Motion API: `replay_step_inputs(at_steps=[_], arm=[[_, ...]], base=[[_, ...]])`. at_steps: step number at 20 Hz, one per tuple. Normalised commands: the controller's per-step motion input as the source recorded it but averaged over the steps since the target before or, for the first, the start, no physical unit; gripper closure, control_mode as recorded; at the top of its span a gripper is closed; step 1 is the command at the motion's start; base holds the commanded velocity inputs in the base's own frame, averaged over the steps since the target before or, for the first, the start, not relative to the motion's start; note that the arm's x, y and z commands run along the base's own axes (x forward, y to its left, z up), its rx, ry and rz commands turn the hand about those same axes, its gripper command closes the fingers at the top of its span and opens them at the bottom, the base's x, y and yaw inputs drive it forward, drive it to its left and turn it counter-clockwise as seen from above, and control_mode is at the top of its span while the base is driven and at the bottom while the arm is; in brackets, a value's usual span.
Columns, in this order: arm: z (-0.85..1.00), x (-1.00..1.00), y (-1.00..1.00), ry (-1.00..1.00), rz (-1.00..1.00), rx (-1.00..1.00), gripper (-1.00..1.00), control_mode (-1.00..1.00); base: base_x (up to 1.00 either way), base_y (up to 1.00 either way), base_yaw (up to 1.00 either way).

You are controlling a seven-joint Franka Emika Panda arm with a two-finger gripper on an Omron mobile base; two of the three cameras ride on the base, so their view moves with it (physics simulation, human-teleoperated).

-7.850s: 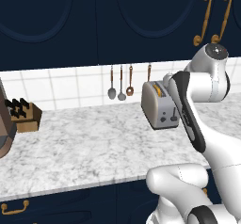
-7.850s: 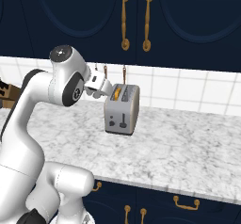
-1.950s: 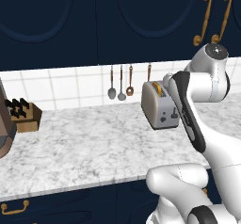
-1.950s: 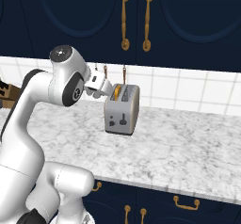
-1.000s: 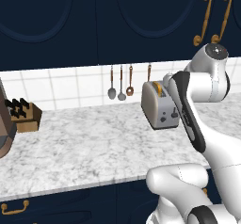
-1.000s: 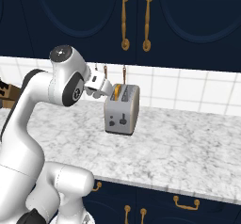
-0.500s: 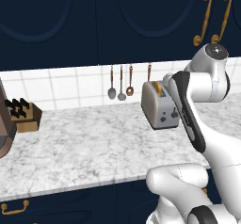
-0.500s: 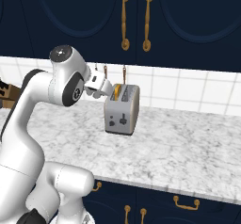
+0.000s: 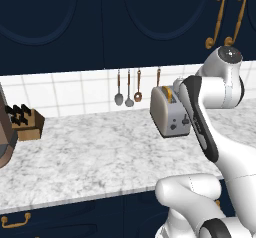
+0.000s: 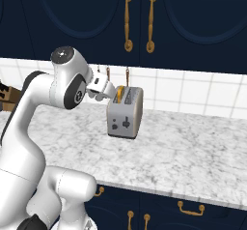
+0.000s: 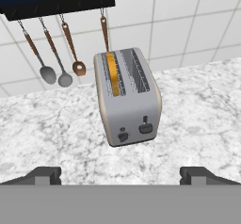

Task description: Start the toaster. Once the lever pops up, take the bread to the plate on the dining counter.

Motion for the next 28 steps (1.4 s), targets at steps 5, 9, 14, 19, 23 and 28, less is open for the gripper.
replay_step_inputs(at_steps=[5, 9, 14, 19, 23, 28], arm=[[0.00, 0.00, 0.00, 0.00, 0.00, 0.00, -1.00, -1.00], [0.00, 0.00, 0.00, 0.00, 0.00, 0.00, -1.00, -1.00], [0.00, 0.00, 0.00, 0.00, 0.00, 0.00, -1.00, -1.00], [0.00, 0.00, 0.00, 0.00, 0.00, 0.00, -1.00, -1.00], [0.00, 0.00, 0.00, 0.00, 0.00, 0.00, -1.00, -1.00], [0.00, 0.00, 0.00, 0.00, 0.00, 0.00, -1.00, -1.00]], base=[[0.00, 0.00, 0.00], [0.00, 0.00, 0.00], [0.00, 0.00, 0.00], [0.00, 0.00, 0.00], [0.00, 0.00, 0.00], [0.00, 0.00, 0.00]])
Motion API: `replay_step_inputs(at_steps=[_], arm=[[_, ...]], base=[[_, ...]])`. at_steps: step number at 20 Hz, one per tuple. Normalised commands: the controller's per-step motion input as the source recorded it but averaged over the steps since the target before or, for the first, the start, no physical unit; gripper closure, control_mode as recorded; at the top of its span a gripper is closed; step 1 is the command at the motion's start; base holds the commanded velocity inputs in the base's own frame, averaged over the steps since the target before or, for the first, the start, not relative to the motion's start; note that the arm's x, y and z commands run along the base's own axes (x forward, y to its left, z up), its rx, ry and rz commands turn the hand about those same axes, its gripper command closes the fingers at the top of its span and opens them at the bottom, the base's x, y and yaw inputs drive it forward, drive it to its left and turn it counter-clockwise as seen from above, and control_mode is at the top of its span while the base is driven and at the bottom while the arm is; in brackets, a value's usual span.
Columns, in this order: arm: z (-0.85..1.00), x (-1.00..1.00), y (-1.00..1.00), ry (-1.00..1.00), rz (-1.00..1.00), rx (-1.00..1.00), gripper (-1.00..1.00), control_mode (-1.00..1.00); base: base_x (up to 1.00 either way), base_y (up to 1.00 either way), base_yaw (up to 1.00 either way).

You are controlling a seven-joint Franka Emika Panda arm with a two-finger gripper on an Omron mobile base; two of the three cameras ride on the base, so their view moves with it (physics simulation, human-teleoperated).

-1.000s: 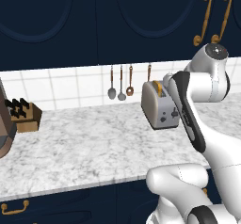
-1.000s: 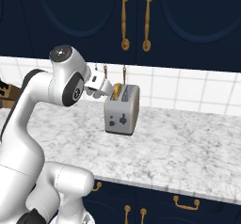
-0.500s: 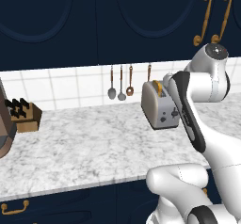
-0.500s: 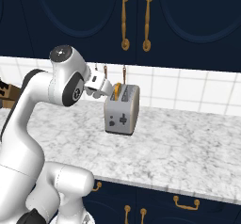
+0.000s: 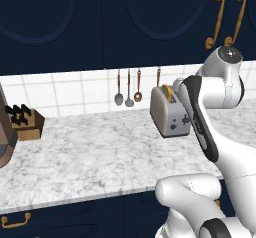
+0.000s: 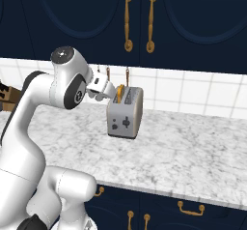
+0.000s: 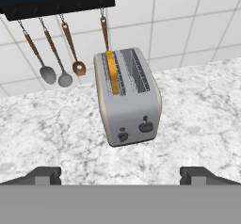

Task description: Start the toaster. Once the lever pops up, take the bread to the plate on the dining counter.

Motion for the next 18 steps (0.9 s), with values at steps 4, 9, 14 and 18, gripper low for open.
replay_step_inputs(at_steps=[4, 9, 14, 18], arm=[[0.00, 0.00, 0.00, 0.00, 0.00, 0.00, -1.00, -1.00], [0.00, 0.00, 0.00, 0.00, 0.00, 0.00, -1.00, -1.00], [0.00, 0.00, 0.00, 0.00, 0.00, 0.00, -1.00, -1.00], [0.00, 0.00, 0.00, 0.00, 0.00, 0.00, -1.00, -1.00]], base=[[0.00, 0.00, 0.00], [0.00, 0.00, 0.00], [0.00, 0.00, 0.00], [0.00, 0.00, 0.00]])
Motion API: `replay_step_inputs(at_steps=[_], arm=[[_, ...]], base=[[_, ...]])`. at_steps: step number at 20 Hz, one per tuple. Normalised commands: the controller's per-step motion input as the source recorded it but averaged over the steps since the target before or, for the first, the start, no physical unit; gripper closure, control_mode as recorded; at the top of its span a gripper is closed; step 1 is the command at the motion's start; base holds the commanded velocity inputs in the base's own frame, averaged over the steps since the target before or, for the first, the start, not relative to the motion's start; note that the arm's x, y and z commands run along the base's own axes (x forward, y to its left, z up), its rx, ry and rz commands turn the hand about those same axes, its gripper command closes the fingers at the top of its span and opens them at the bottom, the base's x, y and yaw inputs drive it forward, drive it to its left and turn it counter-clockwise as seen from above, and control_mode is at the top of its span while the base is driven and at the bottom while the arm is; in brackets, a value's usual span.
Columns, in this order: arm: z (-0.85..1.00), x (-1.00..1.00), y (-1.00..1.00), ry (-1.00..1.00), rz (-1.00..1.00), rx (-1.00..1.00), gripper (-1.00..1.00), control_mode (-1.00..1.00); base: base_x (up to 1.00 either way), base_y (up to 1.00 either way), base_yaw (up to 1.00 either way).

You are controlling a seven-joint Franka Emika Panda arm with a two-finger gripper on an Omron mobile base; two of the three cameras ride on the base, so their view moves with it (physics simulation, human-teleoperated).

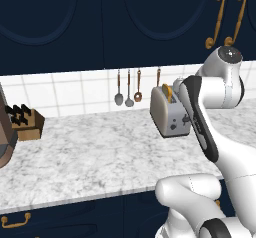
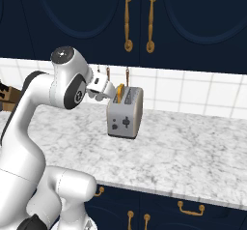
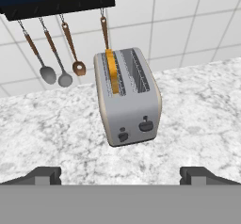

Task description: Start the toaster. Once the lever pops up, take the bread to the plate on the dining counter.

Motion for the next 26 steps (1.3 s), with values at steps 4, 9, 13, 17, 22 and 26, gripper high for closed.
replay_step_inputs(at_steps=[4, 9, 13, 17, 22, 26], arm=[[0.00, 0.00, 0.00, 0.00, 0.00, 0.00, -1.00, -1.00], [0.00, 0.00, 0.00, 0.00, 0.00, 0.00, -1.00, -1.00], [-0.01, -0.15, 0.00, -0.01, 0.00, 0.00, -1.00, -1.00], [-0.13, -0.24, 0.00, -0.05, 0.00, 0.00, -1.00, -1.00], [-0.19, -0.06, 0.00, -0.01, 0.00, 0.00, -1.00, -1.00], [-0.15, 0.02, 0.00, 0.00, 0.00, 0.00, -1.00, -1.00]], base=[[0.00, 0.00, 0.00], [0.00, 0.00, 0.00], [0.00, 0.00, 0.00], [0.00, 0.00, 0.00], [0.00, 0.00, 0.00], [0.00, 0.00, 0.00]])
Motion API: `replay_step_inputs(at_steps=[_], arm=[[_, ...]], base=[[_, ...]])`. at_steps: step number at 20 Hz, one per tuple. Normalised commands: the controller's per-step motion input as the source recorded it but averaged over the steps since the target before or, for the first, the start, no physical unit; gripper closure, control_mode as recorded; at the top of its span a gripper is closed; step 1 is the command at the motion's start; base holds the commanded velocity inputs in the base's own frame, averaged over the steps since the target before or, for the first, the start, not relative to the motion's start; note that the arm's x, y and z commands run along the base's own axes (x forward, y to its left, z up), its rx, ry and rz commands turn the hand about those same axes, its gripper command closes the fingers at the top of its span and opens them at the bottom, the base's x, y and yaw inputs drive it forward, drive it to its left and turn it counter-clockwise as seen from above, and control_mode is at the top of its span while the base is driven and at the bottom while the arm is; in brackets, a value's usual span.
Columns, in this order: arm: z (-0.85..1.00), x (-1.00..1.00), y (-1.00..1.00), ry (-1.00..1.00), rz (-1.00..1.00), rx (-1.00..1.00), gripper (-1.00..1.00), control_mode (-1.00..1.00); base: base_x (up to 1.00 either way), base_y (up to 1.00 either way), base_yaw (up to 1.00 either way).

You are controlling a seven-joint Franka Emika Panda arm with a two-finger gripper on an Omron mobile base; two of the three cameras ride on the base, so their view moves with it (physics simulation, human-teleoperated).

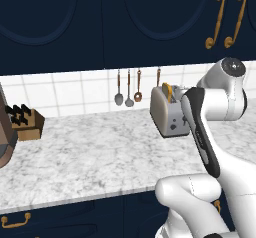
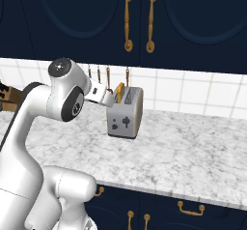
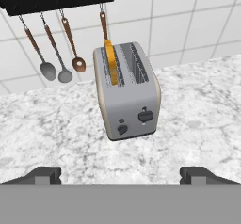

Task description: Start the toaster. Once the lever pops up, take the bread to the plate on the dining counter.

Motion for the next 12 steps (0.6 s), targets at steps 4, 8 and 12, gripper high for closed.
replay_step_inputs(at_steps=[4, 8, 12], arm=[[-0.18, 0.22, 0.00, 0.00, 0.00, 0.00, -1.00, -1.00], [-0.14, 0.30, -0.01, 0.00, 0.00, 0.00, -1.00, -1.00], [-0.11, 0.39, -0.02, 0.00, 0.00, 0.00, -1.00, -1.00]], base=[[0.00, 0.00, 0.00], [0.00, 0.00, 0.00], [0.00, 0.00, 0.00]])
